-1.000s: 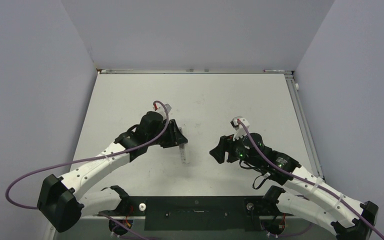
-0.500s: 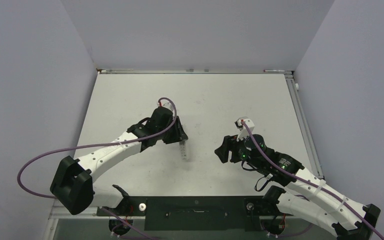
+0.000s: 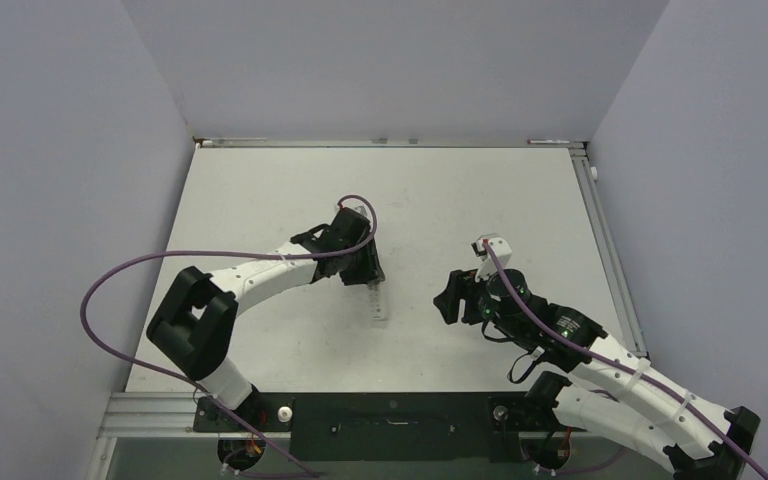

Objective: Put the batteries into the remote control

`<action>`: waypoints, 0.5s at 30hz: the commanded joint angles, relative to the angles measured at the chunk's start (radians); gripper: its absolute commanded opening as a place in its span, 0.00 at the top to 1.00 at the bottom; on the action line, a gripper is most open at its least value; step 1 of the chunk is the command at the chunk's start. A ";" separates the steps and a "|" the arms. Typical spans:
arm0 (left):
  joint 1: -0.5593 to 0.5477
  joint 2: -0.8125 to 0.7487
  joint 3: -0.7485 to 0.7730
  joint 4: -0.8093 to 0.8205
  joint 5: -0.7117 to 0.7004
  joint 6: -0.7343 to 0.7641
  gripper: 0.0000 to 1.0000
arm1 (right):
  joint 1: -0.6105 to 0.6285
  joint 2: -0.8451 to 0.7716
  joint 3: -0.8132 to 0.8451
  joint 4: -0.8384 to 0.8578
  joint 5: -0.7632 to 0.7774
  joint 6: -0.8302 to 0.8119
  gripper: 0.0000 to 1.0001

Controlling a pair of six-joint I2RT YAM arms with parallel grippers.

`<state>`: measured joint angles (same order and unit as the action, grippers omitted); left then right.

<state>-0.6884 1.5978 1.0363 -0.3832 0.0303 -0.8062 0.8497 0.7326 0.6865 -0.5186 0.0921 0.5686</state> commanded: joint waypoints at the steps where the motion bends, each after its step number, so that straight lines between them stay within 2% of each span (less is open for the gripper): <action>1: -0.003 0.044 0.081 0.007 -0.007 0.013 1.00 | -0.008 0.016 -0.008 0.020 0.038 -0.001 0.39; 13: -0.003 0.162 0.134 0.001 0.002 0.004 1.00 | -0.009 0.034 -0.017 0.037 0.041 -0.001 0.39; 15: -0.003 0.177 0.139 0.001 0.002 0.003 0.97 | -0.008 0.036 -0.020 0.039 0.040 -0.002 0.39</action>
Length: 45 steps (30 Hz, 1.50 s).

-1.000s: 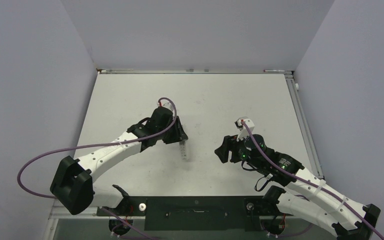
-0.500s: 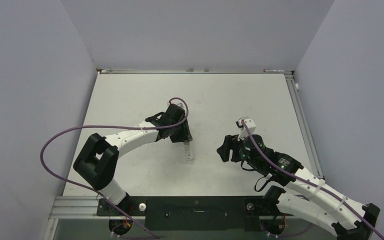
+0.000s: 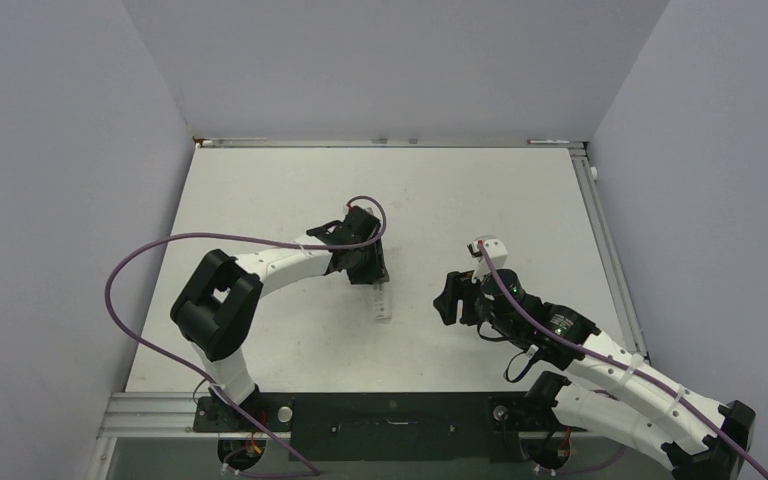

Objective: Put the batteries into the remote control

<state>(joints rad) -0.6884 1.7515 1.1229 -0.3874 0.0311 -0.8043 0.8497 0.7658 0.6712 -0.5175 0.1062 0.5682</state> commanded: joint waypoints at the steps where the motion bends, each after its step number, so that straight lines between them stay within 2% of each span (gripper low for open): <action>1: -0.003 0.029 0.057 0.006 0.001 0.002 0.95 | -0.008 0.004 -0.008 0.040 0.025 -0.001 0.39; 7: -0.003 0.058 0.063 0.012 0.003 -0.004 0.81 | -0.008 0.003 -0.021 0.044 0.021 0.002 0.37; 11: -0.003 0.070 0.064 0.013 0.003 -0.008 0.66 | -0.008 -0.006 -0.025 0.045 0.028 0.005 0.37; 18: -0.003 0.071 0.058 0.015 -0.003 -0.016 0.47 | -0.008 -0.011 -0.027 0.044 0.033 0.007 0.36; 26: -0.003 0.050 0.054 0.017 0.006 -0.017 0.30 | -0.008 -0.013 -0.024 0.037 0.035 0.011 0.36; 29: -0.003 0.021 0.047 0.020 0.010 -0.015 0.21 | -0.008 -0.017 -0.021 0.033 0.039 0.013 0.36; 31: -0.003 -0.006 0.040 0.023 0.016 -0.010 0.12 | -0.008 -0.016 -0.020 0.031 0.043 0.014 0.36; 33: -0.003 -0.038 0.029 0.030 0.022 -0.005 0.08 | -0.008 -0.015 -0.017 0.029 0.045 0.014 0.36; 34: -0.003 -0.057 0.022 0.032 0.023 -0.004 0.02 | -0.008 -0.013 -0.014 0.028 0.045 0.013 0.36; 45: -0.003 -0.322 -0.054 -0.010 -0.011 0.061 0.04 | -0.008 -0.008 0.055 0.004 0.089 0.007 0.36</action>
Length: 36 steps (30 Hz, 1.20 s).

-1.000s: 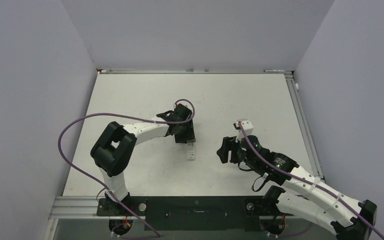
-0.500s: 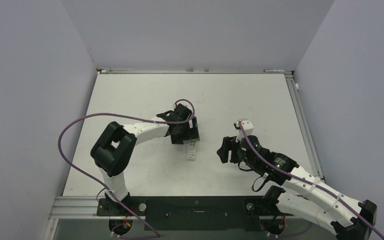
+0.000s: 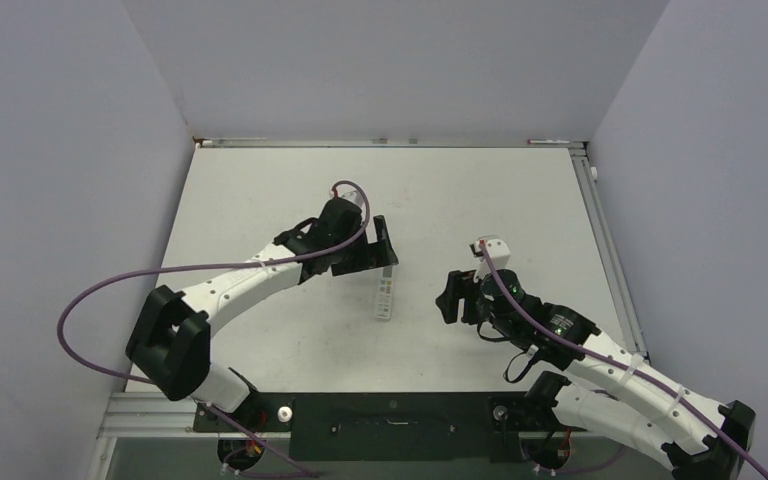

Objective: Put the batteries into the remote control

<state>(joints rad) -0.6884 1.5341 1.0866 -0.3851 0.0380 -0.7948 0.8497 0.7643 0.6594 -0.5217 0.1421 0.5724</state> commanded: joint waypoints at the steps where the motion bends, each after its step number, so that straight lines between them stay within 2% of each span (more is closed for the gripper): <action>1: -0.003 -0.131 -0.022 -0.024 -0.023 0.067 0.04 | -0.008 -0.008 0.075 0.010 0.060 0.003 0.36; 10: 0.001 -0.385 -0.050 -0.166 -0.099 0.183 0.04 | -0.008 0.000 0.143 0.008 0.147 -0.003 0.36; 18: 0.004 -0.642 -0.133 -0.208 -0.138 0.263 0.04 | -0.008 -0.001 0.173 0.019 0.156 -0.010 0.36; 25: 0.004 -0.782 -0.155 -0.265 -0.137 0.319 0.04 | -0.006 -0.007 0.197 0.000 0.167 -0.020 0.36; 36: 0.004 -1.001 -0.268 -0.229 -0.113 0.357 0.04 | -0.006 -0.075 0.138 0.035 0.214 -0.057 0.37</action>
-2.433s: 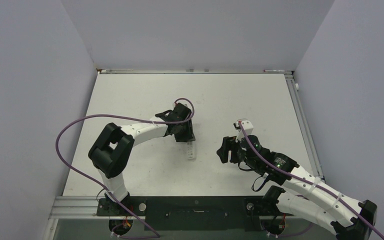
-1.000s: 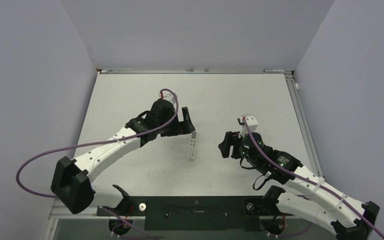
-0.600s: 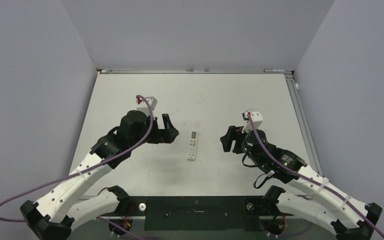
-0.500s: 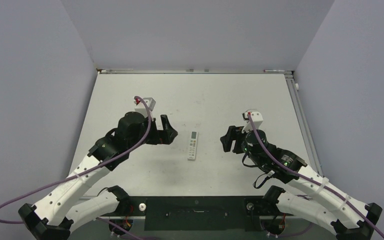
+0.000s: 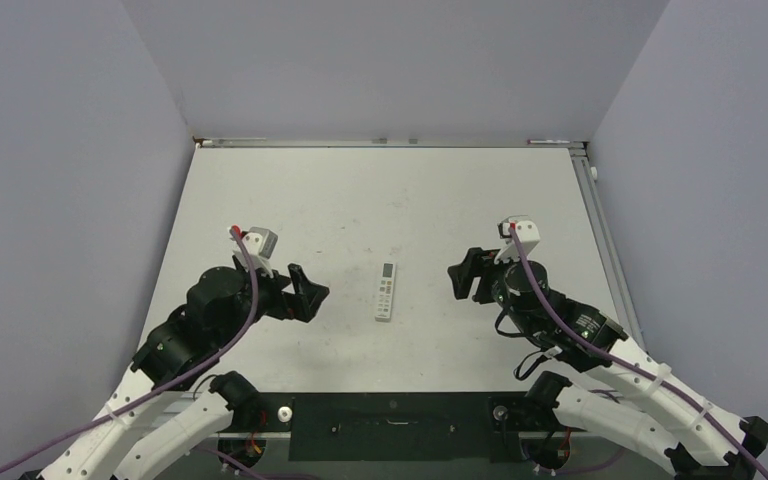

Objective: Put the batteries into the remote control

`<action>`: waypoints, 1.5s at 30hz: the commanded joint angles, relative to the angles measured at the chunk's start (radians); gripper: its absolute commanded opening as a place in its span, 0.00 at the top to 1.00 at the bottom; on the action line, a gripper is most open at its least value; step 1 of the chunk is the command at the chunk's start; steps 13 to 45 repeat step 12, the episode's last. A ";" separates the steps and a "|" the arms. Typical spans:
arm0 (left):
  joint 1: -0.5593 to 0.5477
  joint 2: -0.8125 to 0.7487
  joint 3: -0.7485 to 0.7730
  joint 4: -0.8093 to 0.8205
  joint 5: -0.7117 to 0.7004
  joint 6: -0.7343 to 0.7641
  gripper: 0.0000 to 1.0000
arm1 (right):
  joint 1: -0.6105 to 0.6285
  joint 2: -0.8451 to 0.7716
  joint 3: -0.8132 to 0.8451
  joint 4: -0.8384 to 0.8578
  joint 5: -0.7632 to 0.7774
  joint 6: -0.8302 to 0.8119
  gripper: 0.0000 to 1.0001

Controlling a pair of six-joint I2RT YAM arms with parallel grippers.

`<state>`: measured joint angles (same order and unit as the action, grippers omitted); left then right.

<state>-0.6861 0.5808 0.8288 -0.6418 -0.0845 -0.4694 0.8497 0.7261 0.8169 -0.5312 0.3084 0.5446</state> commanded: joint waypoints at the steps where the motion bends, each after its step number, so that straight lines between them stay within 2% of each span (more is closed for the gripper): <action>1: 0.002 -0.060 -0.013 0.034 0.009 0.033 0.04 | -0.007 -0.043 -0.027 0.053 0.048 -0.032 0.37; 6: 0.002 -0.082 -0.022 0.045 0.006 0.041 0.04 | -0.006 -0.048 -0.041 0.066 0.048 -0.038 0.37; 9: 0.002 -0.071 -0.019 0.042 0.009 0.044 0.04 | -0.006 -0.046 -0.044 0.071 0.004 -0.052 0.41; 12: 0.004 -0.063 -0.019 0.042 0.012 0.046 0.04 | -0.007 -0.055 -0.051 0.081 0.038 -0.030 0.38; 45: 0.004 -0.063 -0.019 0.042 0.012 0.046 0.04 | -0.007 -0.055 -0.051 0.081 0.038 -0.030 0.38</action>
